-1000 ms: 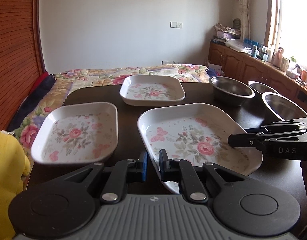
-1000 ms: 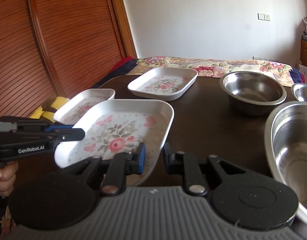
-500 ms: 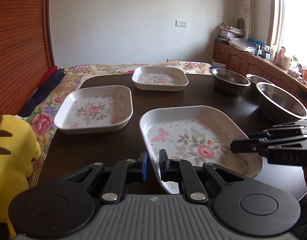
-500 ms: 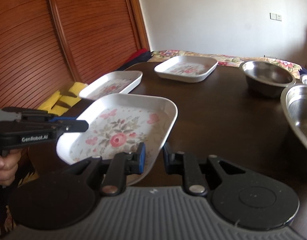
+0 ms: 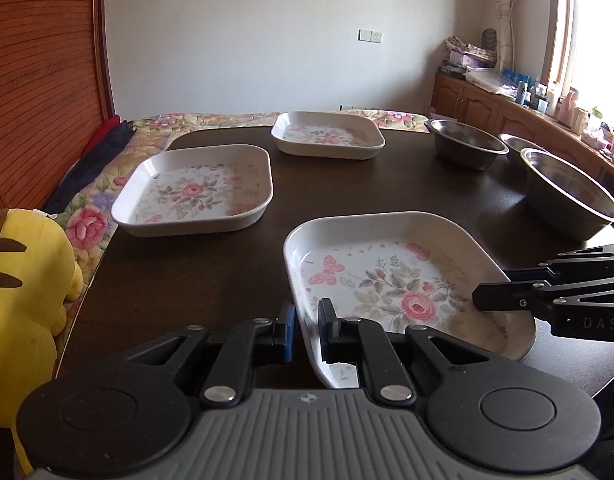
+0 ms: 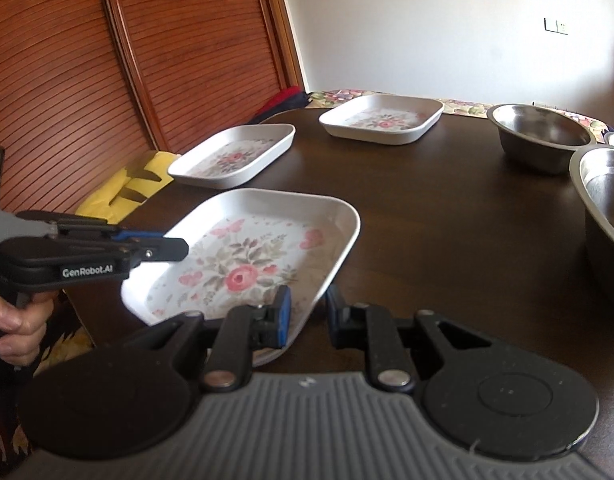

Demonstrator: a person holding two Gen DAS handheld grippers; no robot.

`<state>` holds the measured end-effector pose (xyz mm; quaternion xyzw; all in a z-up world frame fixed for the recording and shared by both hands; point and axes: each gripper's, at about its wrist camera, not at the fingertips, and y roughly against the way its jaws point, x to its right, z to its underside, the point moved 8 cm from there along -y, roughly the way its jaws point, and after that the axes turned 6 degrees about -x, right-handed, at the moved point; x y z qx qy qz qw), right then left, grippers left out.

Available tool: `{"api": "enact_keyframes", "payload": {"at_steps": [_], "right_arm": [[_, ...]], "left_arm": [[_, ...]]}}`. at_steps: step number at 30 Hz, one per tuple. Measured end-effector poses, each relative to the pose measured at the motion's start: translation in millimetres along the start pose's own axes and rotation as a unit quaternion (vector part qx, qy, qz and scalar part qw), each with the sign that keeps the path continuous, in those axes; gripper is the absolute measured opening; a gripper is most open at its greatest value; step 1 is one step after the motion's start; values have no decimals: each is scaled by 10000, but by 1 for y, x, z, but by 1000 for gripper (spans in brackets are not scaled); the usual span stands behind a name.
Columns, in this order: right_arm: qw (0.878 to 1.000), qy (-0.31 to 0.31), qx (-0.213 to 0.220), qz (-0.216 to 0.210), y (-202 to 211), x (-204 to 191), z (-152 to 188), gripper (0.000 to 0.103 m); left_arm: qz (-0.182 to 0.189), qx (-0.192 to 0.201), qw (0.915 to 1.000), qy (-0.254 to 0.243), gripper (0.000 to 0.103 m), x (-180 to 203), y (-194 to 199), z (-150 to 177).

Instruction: Organize plates and bowls

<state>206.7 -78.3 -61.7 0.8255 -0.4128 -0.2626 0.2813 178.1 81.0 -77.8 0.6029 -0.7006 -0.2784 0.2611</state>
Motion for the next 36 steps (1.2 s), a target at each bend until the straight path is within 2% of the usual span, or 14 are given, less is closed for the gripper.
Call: {"api": "enact_keyframes", "payload": {"at_steps": [20,21,25,28,33,36], "right_arm": [[10000,-54,62,52,3,2,1,22],[9999,-48,80,94,4,3,0,22],[9992,-11,344,189,20,8,-13,22],[9987,46,462,199,28,10,-24,23],[9980,208,555,221,26,9,-42,30],[9977,286,577,213,22,5,-51,30]], "left_arm": [[82,11,10000,22,14,0,-4,-3],[61,9,10000,21,20,-1,-4,-3],[27,66,10000,15,31,-5,1,-7],[-39,195,9998,19,45,-8,7,-13],[-152,374,9992,-1,68,-18,13,-25],[-222,470,9986,54,75,-29,16,-33]]}}
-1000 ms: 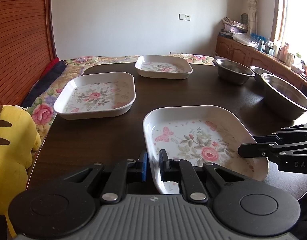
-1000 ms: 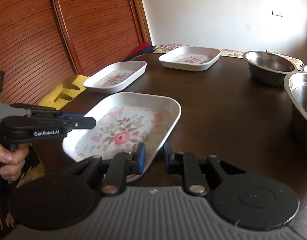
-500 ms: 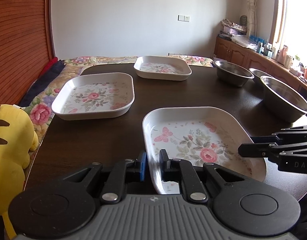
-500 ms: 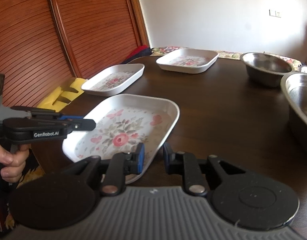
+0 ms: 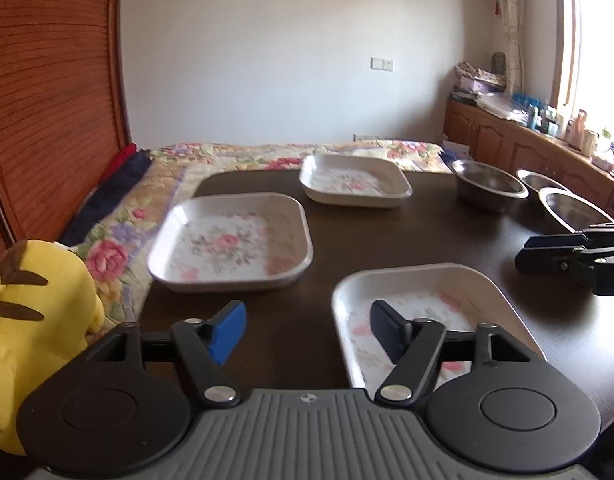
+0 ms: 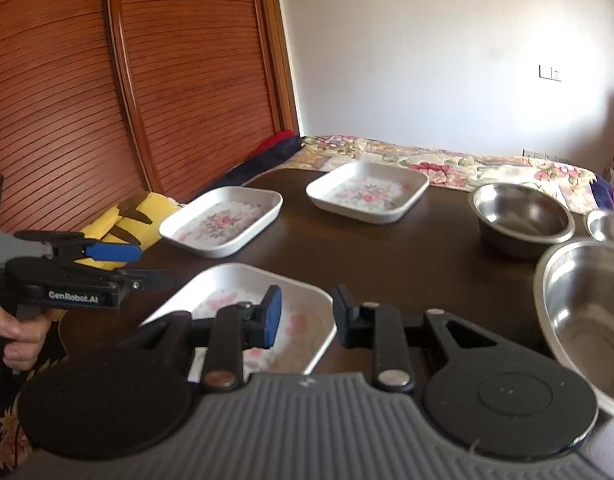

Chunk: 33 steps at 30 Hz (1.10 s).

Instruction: Organize plates and bowls

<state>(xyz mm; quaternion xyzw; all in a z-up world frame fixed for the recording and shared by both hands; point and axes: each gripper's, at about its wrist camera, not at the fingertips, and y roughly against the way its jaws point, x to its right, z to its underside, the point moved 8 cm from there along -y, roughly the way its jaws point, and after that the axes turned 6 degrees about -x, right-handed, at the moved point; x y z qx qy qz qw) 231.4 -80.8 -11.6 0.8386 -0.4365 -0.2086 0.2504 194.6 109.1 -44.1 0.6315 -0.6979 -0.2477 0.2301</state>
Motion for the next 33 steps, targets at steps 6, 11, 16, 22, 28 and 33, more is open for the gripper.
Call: {"api": "enact_keyframes", "payload": {"at_steps": [6,11,16,22,28,33], "right_arm": [[9999,133,18,-92,-16,-10,-20,38],[9995,251,-65,-193,-37,-23,-34,40],[9988,380,-142,-289,-56,-36,-46,40],[9981,379,-257,-423,-80,-47,-58,46],[9974,377,-387,-477,-104,-54,-70,53],[9963,338,-570,-543,-122,-56,-72,53]], "left_arm": [[-122,125,9998,37,87,-21,-3,-17],[-200,178,9996,16,87,-38,-12,-30],[-216,175,9996,37,87,-54,-24,-40],[-214,138,9996,75,87,-70,-41,-47],[-220,72,9997,97,87,-87,-57,-55],[-171,-19,9998,135,84,-99,-71,-58]]}}
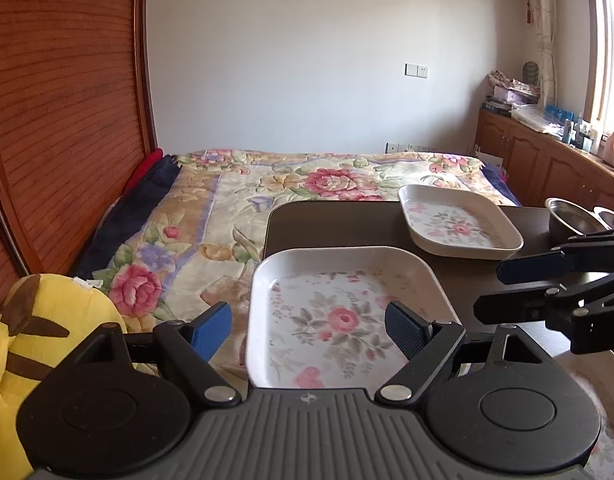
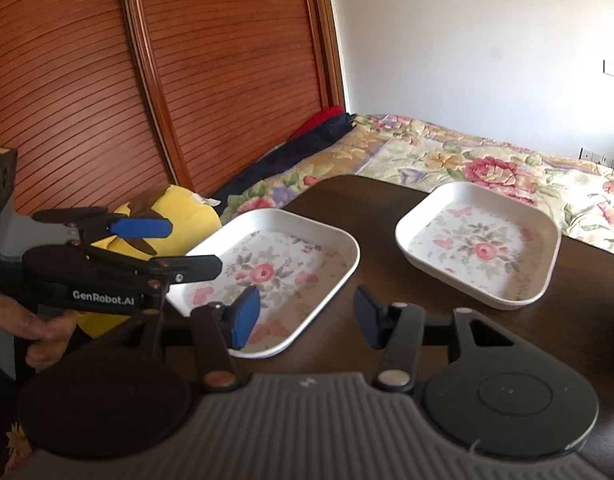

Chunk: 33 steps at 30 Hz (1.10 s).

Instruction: Organize plates and bowls

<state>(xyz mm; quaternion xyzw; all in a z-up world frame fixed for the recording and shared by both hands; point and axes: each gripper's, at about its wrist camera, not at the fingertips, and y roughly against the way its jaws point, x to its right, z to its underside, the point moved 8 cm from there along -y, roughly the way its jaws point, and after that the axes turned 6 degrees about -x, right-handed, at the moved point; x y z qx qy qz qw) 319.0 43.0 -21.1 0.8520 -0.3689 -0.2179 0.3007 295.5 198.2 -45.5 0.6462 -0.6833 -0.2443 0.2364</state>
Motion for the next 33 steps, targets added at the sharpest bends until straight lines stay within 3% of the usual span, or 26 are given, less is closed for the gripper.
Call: {"api": "enact_keyframes", "payload": {"at_steps": [11,15,23,26,33], "right_arm": [[9993,37,-365,-82,-29,-2,-4,53],[9984,-28,-536,-175,-40,0,-3,42],[9974,-22,-695,-204,-47,1,0,34],[9970,-32,-742,-209,-50,3,2,27],[9967,-86,-764,-251,-51,5,3,24]], "left_arm": [[121,-253,9994,178,64,-20,-28,0],[99,-285,9993,236,56,-25,-33,1],[138,-419,9984,354,42,-31,-42,4],[124,-430,9983,380,36,-31,-43,5],[185,-457,9977,468,25,-32,-42,7]]}}
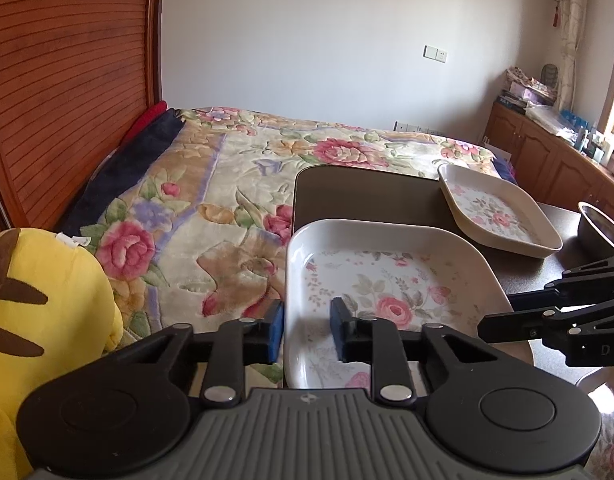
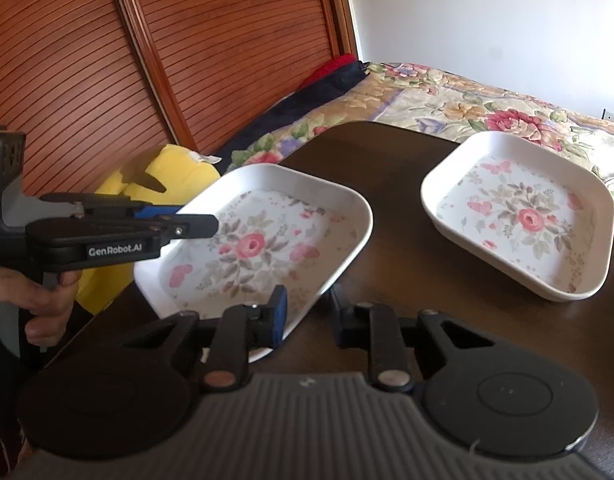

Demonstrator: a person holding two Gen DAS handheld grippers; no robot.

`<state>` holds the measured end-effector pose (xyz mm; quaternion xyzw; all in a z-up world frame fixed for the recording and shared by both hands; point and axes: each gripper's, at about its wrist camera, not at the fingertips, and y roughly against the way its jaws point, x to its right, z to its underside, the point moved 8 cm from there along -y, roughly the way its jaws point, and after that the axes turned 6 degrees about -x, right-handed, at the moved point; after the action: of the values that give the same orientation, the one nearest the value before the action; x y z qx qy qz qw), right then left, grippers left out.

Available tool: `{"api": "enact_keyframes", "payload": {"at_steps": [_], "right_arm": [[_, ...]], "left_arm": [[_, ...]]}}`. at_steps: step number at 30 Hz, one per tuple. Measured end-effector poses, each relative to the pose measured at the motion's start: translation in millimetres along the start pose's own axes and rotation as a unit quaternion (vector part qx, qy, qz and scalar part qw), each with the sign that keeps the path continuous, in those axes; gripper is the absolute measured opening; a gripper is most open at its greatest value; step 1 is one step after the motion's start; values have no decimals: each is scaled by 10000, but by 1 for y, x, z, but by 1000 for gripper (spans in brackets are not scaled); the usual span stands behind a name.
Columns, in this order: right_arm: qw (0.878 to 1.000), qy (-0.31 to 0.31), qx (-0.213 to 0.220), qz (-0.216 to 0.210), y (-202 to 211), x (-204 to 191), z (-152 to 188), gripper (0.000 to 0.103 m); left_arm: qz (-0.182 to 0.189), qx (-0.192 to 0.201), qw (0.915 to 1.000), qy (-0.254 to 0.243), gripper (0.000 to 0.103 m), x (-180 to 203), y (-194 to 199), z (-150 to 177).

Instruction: Organize plates and bowls

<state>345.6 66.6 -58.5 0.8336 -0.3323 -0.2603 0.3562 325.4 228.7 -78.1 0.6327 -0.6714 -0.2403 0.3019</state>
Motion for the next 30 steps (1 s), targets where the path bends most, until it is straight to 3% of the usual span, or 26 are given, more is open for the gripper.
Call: {"api": "enact_keyframes", "payload": {"at_steps": [21,30], "right_arm": [[10000,58,17,48,-1,0,0,23],[10000,-62,68,-38,0,3,-1,21]], "left_arm": [[-221,81,9995,-186,25,2,4,2],[-180,-8,9998,-75,20,0,7,4]]}}
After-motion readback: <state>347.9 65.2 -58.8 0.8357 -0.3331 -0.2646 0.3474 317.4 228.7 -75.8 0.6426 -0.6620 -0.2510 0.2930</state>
